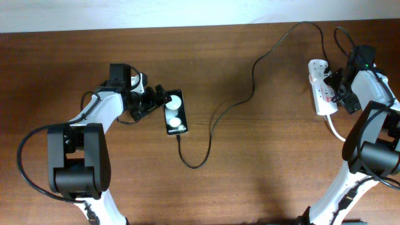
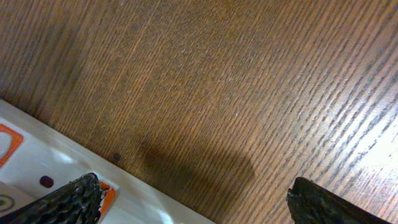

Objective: Plug charger to phone and switch on socket
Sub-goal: 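Move the right gripper to the power strip's orange switch, then press the orange switch beside the charger with the right gripper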

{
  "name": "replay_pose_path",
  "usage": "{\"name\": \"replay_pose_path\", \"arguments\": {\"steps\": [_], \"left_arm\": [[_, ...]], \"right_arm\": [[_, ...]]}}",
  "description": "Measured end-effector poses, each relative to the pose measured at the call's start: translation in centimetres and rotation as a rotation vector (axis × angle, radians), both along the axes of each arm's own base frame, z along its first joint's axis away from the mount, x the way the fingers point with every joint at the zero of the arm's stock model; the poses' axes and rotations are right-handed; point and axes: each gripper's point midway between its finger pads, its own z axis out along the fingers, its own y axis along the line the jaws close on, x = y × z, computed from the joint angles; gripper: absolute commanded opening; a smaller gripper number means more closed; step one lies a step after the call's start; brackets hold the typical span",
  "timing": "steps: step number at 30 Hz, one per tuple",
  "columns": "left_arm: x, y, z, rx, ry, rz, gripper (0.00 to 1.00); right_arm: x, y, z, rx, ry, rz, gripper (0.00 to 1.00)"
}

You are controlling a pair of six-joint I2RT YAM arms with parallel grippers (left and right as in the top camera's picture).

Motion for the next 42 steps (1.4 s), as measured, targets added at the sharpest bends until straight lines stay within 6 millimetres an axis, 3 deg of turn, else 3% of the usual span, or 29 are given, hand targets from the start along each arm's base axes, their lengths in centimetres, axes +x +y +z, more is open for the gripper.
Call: {"name": "replay_pose_path", "arguments": {"steps": [25,33,35,42], "left_arm": [[0.0,0.0,0.0,0.000,0.000,0.000,0.99],[0.0,0.0,0.0,0.000,0.000,0.000,0.99],[0.0,0.0,0.0,0.000,0.000,0.000,0.99],[0.0,0.0,0.0,0.000,0.000,0.000,0.99]], "right_arm": [[0.1,0.7,-0.3,0.080,-0.010,0.073,0.99],[-0.1,2.4,-0.3,0.167,-0.005,0.137,0.99],[-0.3,3.0,-0.4,0.182,0.008,0.192,0.99],[-0.1,4.5,-0.4,0.118,0.087,0.636,0.99]]}}
